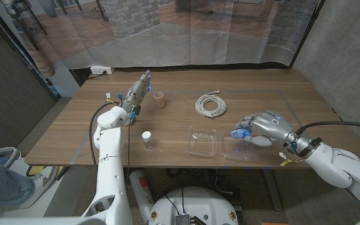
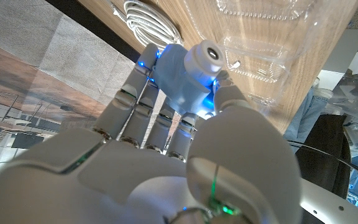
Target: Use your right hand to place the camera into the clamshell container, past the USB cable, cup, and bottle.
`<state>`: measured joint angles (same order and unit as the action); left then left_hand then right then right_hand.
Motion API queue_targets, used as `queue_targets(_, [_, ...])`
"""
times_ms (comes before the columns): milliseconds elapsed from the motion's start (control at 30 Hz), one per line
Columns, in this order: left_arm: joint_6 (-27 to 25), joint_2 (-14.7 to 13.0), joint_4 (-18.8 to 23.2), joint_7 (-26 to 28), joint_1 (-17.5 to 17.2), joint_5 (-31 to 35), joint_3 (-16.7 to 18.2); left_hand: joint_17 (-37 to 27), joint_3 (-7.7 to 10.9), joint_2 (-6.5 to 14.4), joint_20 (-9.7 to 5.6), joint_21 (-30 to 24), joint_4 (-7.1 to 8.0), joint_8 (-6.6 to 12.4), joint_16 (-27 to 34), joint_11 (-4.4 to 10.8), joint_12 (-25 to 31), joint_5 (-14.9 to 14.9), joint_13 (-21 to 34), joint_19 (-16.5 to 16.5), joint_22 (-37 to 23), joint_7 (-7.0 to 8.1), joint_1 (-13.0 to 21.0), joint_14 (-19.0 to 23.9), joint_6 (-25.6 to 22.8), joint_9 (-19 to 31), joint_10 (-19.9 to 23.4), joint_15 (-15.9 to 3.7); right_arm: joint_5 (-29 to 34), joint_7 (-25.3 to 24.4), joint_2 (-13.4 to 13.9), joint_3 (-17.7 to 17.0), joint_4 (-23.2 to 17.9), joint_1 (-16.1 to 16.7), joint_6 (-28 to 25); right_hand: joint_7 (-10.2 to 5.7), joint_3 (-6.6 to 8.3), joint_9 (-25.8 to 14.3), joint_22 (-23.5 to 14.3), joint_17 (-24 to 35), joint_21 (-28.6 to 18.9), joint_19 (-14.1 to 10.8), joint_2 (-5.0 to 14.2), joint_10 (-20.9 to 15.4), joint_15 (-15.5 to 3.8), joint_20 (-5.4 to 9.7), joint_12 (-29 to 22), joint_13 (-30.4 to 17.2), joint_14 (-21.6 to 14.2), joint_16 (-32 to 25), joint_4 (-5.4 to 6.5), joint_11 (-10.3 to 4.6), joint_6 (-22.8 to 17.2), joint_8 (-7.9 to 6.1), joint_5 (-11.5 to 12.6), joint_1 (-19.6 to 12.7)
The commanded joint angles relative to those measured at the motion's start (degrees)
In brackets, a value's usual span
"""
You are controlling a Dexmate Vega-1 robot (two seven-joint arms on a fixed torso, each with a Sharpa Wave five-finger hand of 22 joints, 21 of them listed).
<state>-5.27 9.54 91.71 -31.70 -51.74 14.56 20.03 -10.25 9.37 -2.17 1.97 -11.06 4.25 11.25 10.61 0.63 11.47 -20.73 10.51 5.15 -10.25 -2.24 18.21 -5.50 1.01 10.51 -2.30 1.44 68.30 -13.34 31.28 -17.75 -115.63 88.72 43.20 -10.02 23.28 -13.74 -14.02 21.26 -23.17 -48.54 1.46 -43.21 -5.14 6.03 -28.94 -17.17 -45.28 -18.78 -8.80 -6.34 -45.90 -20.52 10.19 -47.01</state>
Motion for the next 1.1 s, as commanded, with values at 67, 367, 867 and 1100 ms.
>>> queue_targets(67, [0.02, -0.03, 0.02, 0.04, -0.23, -0.32, 0.36, -0.29, -0.24, 0.08, 0.11, -0.43, 0.06, 0.16, 0.13, -0.28, 0.11, 0.07, 0.28, 0.12, -0.14, -0.13, 0.58, -0.19, -0.22, 0.3, -0.15, 0.16, 1.65, -0.54, 2.2, 3.02, 0.69, -0.47, -1.12, -2.13, 0.4, -1.83, -0.22, 0.24, -0.26, 0.26, 4.1, -2.65, -6.24, 1.0, -0.27, -1.61, -0.54, 0.25, 0.31, -2.4, -3.64, -0.3, 0.24, -3.69])
queue_targets(367, [0.16, -0.01, -0.54, 0.23, -0.1, -0.44, 0.56, -0.29, -0.31, 0.12, 0.11, -0.43, 0.07, 0.16, 0.15, -0.08, 0.07, 0.09, 0.28, 0.13, -0.14, -0.2, 0.62, -0.15, -0.23, 0.3, -0.25, 0.12, 1.98, -0.92, 3.6, 4.71, 1.51, -0.92, -2.13, -2.02, 0.42, -1.81, -0.23, 0.36, -0.52, 0.3, 4.19, -2.85, -6.34, 1.15, -0.27, -1.71, -0.69, 0.3, 0.36, -2.46, -3.8, -0.3, 0.27, -3.69])
queue_targets(867, [0.04, -0.18, -1.25, 0.3, 0.46, -0.33, 0.6, -0.29, -0.43, 0.2, 0.08, -0.43, 0.08, 0.16, 0.15, -0.21, 0.1, 0.13, 0.28, 0.13, -0.14, -0.12, 0.69, -0.16, -0.26, 0.3, -0.19, 0.13, 1.15, 0.32, 5.24, 6.32, 3.04, -0.63, -4.17, -2.09, 0.43, -1.86, -0.25, 0.53, -0.9, 0.35, 4.32, -3.04, -6.42, 1.26, -0.22, -1.86, -1.04, 0.32, 0.46, -2.39, -3.82, -0.27, 0.31, -3.61])
queue_targets(1100, [0.12, -0.22, -1.65, 0.23, 0.6, -0.36, 0.59, -0.29, -0.48, 0.25, 0.1, -0.43, 0.09, 0.15, 0.14, -0.18, 0.12, 0.15, 0.28, 0.13, -0.14, -0.09, 0.73, -0.2, -0.23, 0.3, -0.15, 0.13, 1.24, 0.54, 5.73, 6.65, 3.32, -0.03, -4.83, -2.08, 0.42, -1.88, -0.25, 0.59, -1.09, 0.39, 4.28, -2.92, -6.44, 1.35, -0.1, -1.93, -1.19, 0.35, 0.45, -2.37, -3.8, -0.24, 0.32, -3.6])
